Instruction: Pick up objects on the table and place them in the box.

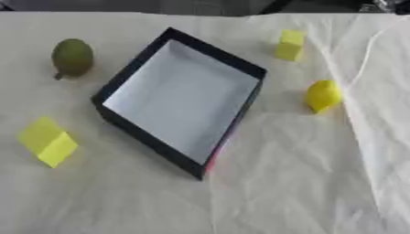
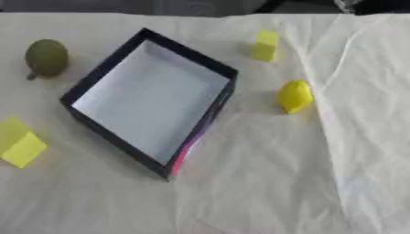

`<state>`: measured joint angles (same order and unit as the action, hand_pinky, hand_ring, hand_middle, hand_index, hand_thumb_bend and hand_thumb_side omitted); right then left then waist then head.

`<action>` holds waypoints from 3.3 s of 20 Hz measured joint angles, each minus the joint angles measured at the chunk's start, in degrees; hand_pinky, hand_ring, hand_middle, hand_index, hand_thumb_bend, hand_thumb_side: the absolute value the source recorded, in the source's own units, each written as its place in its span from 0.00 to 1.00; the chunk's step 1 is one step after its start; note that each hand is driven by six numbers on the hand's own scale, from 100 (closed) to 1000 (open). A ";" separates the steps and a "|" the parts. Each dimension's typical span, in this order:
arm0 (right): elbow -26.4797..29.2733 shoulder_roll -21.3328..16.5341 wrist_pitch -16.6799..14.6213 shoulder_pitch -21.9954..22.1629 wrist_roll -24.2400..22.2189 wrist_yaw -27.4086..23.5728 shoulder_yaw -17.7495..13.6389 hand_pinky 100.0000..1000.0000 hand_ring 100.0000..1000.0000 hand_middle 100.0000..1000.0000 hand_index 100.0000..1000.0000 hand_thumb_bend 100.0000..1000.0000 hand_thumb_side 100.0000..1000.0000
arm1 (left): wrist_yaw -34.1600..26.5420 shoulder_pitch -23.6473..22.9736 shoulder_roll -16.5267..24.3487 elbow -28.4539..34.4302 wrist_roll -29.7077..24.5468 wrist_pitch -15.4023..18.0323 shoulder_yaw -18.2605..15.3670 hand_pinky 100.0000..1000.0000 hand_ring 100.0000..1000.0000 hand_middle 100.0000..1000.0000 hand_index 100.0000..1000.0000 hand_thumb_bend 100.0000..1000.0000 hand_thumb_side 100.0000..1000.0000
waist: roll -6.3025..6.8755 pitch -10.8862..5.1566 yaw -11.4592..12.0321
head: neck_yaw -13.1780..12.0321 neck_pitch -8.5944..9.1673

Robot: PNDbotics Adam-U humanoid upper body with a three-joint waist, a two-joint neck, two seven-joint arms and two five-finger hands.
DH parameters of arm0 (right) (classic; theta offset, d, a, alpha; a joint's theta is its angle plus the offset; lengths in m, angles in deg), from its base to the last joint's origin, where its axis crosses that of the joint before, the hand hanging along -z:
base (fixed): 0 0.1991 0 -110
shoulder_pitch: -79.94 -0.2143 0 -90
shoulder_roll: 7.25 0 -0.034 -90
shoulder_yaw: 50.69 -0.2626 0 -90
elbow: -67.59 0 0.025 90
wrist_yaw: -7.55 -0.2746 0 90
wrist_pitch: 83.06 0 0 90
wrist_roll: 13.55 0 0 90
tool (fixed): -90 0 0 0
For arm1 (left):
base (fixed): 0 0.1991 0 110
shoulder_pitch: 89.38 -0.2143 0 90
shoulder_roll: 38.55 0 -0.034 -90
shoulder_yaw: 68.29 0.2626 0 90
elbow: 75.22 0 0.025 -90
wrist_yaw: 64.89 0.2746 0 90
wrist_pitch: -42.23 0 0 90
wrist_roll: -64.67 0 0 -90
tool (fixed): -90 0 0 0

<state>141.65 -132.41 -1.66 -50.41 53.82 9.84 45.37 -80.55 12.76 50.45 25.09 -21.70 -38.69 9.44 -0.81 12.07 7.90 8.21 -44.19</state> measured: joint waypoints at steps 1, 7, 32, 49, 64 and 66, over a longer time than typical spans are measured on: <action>-1.99 -0.02 -1.01 -1.53 -0.53 1.42 0.71 0.95 0.85 0.86 0.92 0.00 0.12 | 0.00 0.01 0.08 0.00 0.00 0.00 0.01 0.80 0.71 0.69 0.84 0.00 0.67 | -0.03 0.00 -0.05 | 0.02 0.00; -21.52 4.42 -14.01 -13.05 -5.31 16.77 1.86 0.96 0.88 0.88 0.94 0.00 0.31 | 0.00 0.02 0.08 -0.01 -0.04 0.01 0.04 0.80 0.71 0.69 0.84 0.00 0.67 | -0.03 0.00 -0.59 | 0.21 -0.01; -26.14 10.68 -22.91 -17.55 -13.42 23.90 5.99 1.00 0.85 0.81 0.92 0.22 0.57 | -0.05 0.15 0.15 -0.04 -0.23 0.04 0.71 0.80 0.71 0.69 0.83 0.00 0.67 | -0.03 -0.02 -0.78 | 0.99 -0.01; -26.19 13.90 -19.08 -17.57 -17.30 23.07 8.06 1.00 0.88 0.83 0.93 0.24 0.57 | -0.43 0.88 0.15 -0.03 -0.38 -0.43 1.06 0.79 0.71 0.68 0.83 0.00 0.67 | -0.86 -0.02 -0.05 | 1.79 -0.01; -26.30 14.62 -19.44 -17.61 -12.37 25.38 6.66 1.00 0.95 0.90 0.96 0.21 0.47 | -0.43 1.26 0.13 -0.02 -0.40 -0.69 1.08 0.79 0.71 0.68 0.83 0.00 0.68 | -1.09 0.62 0.63 | 2.36 0.10; -26.51 14.69 -19.44 -17.61 -12.32 25.61 6.66 1.00 0.95 0.90 0.96 0.21 0.46 | -0.43 1.43 0.13 -0.02 -0.35 -0.73 1.08 0.79 0.72 0.68 0.82 0.00 0.68 | -1.09 0.77 0.85 | 2.47 0.24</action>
<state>115.14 -117.72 -21.10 -68.02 41.50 35.45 52.03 -80.98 14.19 50.58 25.07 -22.05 -39.42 10.52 -1.90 12.84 8.75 10.68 -43.94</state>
